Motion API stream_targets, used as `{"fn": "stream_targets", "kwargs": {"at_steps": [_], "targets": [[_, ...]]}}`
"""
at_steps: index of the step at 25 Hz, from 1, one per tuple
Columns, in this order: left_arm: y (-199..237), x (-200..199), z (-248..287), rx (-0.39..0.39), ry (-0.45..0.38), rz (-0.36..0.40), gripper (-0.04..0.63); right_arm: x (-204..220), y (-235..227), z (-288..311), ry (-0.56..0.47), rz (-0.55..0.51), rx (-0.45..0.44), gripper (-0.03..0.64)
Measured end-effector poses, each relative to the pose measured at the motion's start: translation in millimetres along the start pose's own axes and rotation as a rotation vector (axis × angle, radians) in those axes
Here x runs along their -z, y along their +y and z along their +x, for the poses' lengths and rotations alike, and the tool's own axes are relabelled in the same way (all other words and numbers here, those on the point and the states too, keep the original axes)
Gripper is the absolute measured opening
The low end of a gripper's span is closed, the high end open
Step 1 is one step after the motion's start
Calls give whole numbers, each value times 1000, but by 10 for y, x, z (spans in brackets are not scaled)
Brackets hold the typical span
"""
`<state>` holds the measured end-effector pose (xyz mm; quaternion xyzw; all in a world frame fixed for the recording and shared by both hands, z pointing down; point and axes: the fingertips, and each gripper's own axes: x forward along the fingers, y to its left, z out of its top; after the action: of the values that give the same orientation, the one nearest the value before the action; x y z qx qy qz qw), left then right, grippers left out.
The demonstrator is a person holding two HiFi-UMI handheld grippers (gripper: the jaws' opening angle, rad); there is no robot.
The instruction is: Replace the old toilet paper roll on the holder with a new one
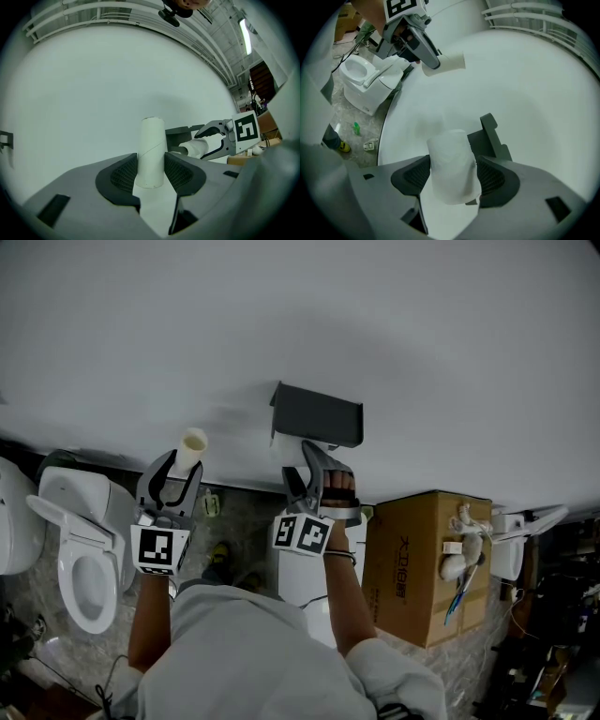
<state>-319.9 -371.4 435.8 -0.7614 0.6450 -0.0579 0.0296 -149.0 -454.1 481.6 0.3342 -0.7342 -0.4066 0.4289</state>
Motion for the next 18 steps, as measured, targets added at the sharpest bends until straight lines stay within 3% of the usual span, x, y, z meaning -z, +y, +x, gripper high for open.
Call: {"fn": "stream_targets", "kwargs": {"at_steps": [5,10,18], "targets": [[-49,-42,38,16,-14,-6,201,-20,11,-149,-7,57,7,304],[-196,-76,122,55,-27,-1,201,73,29,-305,-11,179,10,302],[-456,-193,228,105,-60,-13,201,351,-191,-595,-32,514,70,273]]}}
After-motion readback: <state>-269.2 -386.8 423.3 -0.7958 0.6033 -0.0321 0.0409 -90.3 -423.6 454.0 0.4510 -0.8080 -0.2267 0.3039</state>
